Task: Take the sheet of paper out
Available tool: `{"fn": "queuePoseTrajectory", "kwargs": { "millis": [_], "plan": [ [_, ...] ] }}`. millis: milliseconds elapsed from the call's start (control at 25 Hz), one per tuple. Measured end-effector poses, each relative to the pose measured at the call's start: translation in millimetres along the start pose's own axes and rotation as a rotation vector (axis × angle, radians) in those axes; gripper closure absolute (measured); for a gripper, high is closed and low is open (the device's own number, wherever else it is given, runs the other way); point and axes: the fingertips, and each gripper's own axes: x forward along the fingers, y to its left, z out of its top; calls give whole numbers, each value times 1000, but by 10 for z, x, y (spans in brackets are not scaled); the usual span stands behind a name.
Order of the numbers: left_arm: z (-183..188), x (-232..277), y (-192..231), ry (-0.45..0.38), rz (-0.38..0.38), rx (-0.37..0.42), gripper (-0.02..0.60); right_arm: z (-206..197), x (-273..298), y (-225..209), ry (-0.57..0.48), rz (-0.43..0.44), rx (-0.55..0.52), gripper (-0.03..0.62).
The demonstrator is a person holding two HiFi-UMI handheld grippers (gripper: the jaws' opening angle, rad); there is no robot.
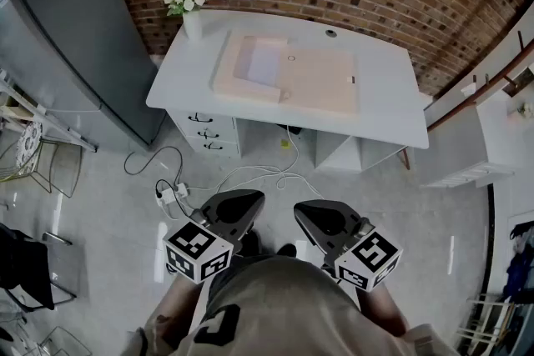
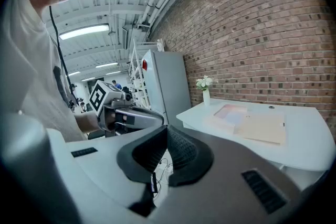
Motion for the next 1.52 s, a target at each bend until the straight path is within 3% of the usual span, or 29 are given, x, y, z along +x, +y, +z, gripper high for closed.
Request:
{"fn": "queuePoseTrajectory", "kwargs": {
  "millis": [400,840,1040,1520],
  "plan": [
    [58,-226,345,-23,-5,-1,568,137,373,112,4,-21,-22,571],
    [-2,-286,430,-11,-47,1,568,106,420,22,-33,-125,69,571],
    [-22,-270,435,-10,-45,-10,568,73,419,-23,-37,-111,134,570],
    [31,-103,475,2,42,-26,568,120,503,-218,-37,6,133,570]
  ]
}}
